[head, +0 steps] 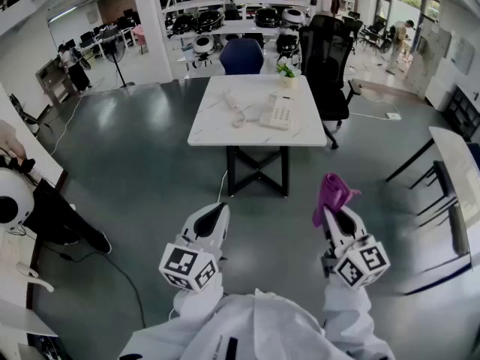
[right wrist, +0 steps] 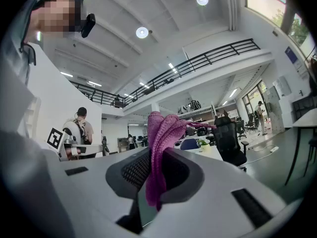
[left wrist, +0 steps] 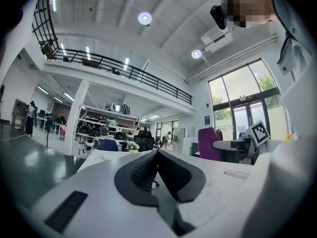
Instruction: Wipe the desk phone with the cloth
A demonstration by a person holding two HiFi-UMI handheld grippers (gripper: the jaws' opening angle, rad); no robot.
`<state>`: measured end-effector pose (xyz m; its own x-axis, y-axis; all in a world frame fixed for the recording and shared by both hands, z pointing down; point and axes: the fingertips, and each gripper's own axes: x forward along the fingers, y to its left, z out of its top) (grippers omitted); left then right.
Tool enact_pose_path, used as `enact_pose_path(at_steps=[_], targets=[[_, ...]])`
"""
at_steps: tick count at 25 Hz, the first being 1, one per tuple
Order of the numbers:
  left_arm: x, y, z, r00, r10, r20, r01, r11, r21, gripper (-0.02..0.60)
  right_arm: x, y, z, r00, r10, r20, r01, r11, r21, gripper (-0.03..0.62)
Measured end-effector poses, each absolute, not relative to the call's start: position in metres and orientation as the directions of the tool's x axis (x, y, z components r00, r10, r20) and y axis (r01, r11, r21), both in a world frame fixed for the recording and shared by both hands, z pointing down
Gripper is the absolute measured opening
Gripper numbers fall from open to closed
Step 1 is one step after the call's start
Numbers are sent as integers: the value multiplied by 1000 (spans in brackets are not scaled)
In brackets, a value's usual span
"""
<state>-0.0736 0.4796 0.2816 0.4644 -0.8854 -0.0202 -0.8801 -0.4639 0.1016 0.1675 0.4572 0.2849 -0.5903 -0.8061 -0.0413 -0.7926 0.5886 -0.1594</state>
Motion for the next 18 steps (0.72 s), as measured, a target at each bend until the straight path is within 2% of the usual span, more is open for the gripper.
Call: enact_pose_path(at_steps=[18], targets=[[-53,466,283,437,-899,-16,-894,-436,107,-2,194,436,290,-593,-804,-42,-786,589,-189,40]])
